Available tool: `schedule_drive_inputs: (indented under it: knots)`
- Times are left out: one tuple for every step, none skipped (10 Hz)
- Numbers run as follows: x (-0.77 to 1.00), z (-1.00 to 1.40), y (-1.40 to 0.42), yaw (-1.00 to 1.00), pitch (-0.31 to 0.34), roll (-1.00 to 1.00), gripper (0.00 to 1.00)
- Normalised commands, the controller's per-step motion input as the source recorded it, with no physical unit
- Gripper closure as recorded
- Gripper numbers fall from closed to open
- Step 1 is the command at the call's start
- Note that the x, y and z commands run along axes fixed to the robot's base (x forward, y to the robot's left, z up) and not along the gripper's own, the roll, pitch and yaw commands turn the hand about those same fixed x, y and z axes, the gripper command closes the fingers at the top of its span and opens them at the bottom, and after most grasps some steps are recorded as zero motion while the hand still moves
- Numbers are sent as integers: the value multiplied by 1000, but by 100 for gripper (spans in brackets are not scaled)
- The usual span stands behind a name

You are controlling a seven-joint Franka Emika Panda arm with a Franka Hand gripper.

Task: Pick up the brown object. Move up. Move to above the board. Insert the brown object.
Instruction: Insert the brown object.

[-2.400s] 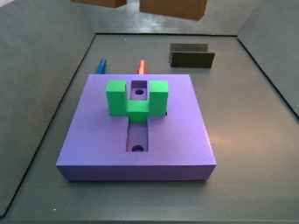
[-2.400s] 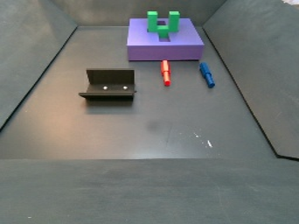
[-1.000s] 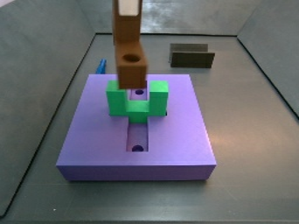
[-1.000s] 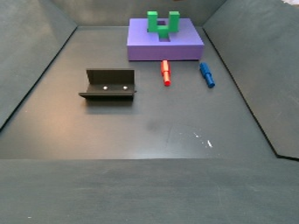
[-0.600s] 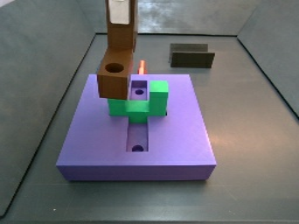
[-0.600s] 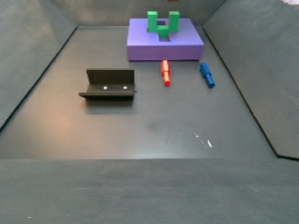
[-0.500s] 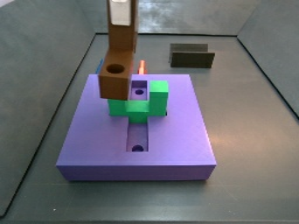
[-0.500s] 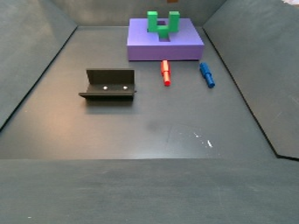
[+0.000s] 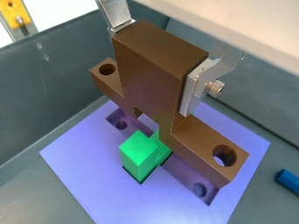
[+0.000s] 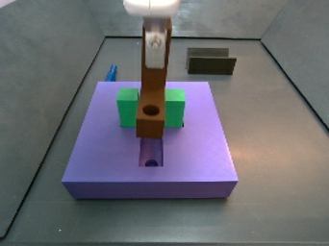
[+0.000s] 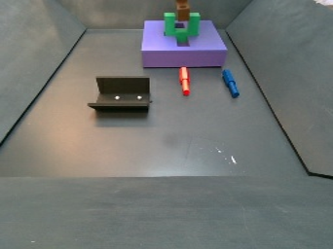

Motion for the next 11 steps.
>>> schedule_drive_inputs:
  knots:
    - [-43,-200,0,-211,0,67,100]
    - [0,-137,0,-194,11,49,100]
    - [0,-163,0,-137,0,13,100]
    - [29,-163,0,-57,0,0,100]
    - [106,-166,0,0,0,0,100]
    - [91,-177,0,43,0,0,100]
    - [60,-180,0,77,0,0,100]
    - [66,-177,6,89,0,14,100]
    - [20,-191,23,69,0,26,100]
    - [-60,-217,17,0,-14,11,100]
    - [0,-163,0,0,-13,13,100]
